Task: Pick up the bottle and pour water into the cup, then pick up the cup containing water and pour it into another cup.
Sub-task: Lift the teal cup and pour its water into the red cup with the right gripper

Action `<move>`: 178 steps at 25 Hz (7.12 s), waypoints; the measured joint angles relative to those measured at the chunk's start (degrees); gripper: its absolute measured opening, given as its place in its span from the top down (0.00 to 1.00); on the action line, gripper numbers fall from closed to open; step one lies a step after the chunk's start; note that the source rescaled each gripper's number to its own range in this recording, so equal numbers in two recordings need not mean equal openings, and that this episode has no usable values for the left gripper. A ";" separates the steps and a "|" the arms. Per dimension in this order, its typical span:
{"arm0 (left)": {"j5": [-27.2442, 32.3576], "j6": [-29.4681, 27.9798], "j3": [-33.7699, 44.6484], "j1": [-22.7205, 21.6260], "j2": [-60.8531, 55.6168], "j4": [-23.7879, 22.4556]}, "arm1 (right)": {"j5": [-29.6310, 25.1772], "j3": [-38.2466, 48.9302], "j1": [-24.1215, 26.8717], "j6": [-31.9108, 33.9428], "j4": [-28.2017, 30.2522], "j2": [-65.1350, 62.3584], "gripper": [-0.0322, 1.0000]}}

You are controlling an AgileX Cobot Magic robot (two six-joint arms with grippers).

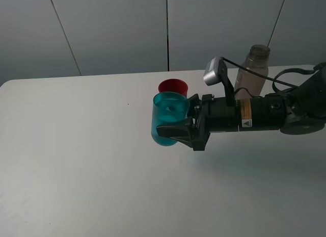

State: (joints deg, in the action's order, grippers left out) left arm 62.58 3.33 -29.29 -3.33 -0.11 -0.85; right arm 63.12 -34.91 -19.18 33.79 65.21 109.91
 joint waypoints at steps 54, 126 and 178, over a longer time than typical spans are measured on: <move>0.00 0.00 0.00 0.00 0.00 0.00 | -63.86 -27.46 -11.81 17.82 -6.09 -8.31 0.82; 0.00 0.00 0.00 0.00 0.00 0.00 | -65.79 -29.31 -7.74 25.12 34.22 -5.74 0.82; 0.00 0.00 0.00 0.00 0.00 0.00 | -72.71 -29.31 -7.74 -3.34 34.22 -4.09 0.82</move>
State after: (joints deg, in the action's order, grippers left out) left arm 62.58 3.33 -29.29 -3.33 -0.11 -0.85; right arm -9.60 -64.22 -26.93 30.45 99.43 105.82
